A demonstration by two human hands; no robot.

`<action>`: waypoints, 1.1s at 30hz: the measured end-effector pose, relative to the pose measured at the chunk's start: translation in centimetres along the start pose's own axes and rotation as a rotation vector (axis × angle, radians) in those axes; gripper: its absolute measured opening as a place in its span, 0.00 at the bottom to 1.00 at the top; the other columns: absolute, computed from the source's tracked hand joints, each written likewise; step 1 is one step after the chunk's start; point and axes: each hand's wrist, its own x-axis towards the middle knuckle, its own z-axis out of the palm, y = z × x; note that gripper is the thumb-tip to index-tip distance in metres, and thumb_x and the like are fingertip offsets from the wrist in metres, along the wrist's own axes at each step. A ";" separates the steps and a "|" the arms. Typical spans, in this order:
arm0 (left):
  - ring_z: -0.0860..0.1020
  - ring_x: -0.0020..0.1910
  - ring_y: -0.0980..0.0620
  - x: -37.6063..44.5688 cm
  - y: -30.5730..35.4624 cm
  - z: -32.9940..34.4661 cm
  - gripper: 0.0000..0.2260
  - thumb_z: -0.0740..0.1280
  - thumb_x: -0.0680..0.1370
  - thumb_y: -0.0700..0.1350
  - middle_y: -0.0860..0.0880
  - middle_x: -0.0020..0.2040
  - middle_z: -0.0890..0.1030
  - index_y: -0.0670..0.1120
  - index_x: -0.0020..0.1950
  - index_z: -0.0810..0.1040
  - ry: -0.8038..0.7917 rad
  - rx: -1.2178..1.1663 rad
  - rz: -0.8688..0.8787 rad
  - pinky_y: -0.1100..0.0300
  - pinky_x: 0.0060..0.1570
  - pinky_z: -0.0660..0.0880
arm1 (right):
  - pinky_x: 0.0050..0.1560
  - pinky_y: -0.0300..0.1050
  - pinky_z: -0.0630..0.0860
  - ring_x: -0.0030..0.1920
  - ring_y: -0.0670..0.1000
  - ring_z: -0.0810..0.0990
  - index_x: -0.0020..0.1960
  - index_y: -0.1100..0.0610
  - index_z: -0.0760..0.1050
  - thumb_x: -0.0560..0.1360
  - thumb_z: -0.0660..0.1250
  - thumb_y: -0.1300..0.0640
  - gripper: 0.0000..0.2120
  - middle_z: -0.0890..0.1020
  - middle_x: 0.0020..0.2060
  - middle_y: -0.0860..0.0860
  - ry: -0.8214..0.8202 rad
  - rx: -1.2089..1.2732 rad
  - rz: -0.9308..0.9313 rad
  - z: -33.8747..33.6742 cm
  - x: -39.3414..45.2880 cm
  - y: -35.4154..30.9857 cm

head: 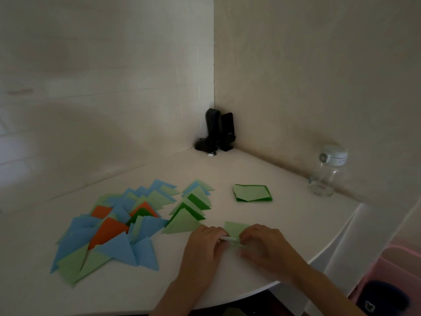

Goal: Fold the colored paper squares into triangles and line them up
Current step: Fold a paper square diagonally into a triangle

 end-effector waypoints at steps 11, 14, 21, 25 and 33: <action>0.72 0.42 0.57 1.0 0.5 0.8 0.10 0.70 0.73 0.51 0.58 0.35 0.73 0.54 0.53 0.74 0.037 -0.088 -0.175 0.59 0.45 0.71 | 0.45 0.45 0.66 0.47 0.44 0.75 0.37 0.49 0.77 0.69 0.57 0.36 0.18 0.74 0.45 0.42 0.116 -0.187 0.182 2.1 0.7 -0.2; 0.70 0.40 0.54 1.2 0.5 1.3 0.11 0.69 0.74 0.53 0.57 0.33 0.72 0.53 0.53 0.73 0.038 -0.012 -0.161 0.58 0.44 0.69 | 0.45 0.45 0.66 0.47 0.44 0.75 0.35 0.49 0.76 0.69 0.58 0.35 0.19 0.74 0.45 0.42 0.145 -0.194 0.184 2.4 0.9 -0.2; 0.69 0.38 0.55 1.2 0.1 1.7 0.11 0.70 0.73 0.51 0.57 0.32 0.70 0.55 0.51 0.71 0.038 -0.011 -0.159 0.57 0.43 0.69 | 0.45 0.44 0.72 0.44 0.46 0.73 0.36 0.46 0.70 0.64 0.65 0.35 0.15 0.71 0.43 0.44 0.236 -0.092 0.220 2.5 0.8 0.3; 0.70 0.38 0.55 1.3 -0.6 1.5 0.10 0.70 0.72 0.45 0.56 0.33 0.70 0.55 0.46 0.70 0.032 -0.112 -0.184 0.53 0.40 0.72 | 0.55 0.36 0.61 0.55 0.46 0.68 0.53 0.45 0.71 0.61 0.60 0.34 0.25 0.70 0.54 0.44 0.089 -0.039 0.258 1.6 1.3 0.6; 0.72 0.39 0.55 1.4 -1.0 1.7 0.06 0.63 0.75 0.44 0.56 0.39 0.73 0.55 0.41 0.77 0.020 -0.056 -0.075 0.54 0.41 0.72 | 0.59 0.28 0.57 0.57 0.34 0.65 0.61 0.41 0.64 0.63 0.60 0.42 0.26 0.67 0.56 0.34 -0.156 0.077 0.206 -0.8 1.7 0.8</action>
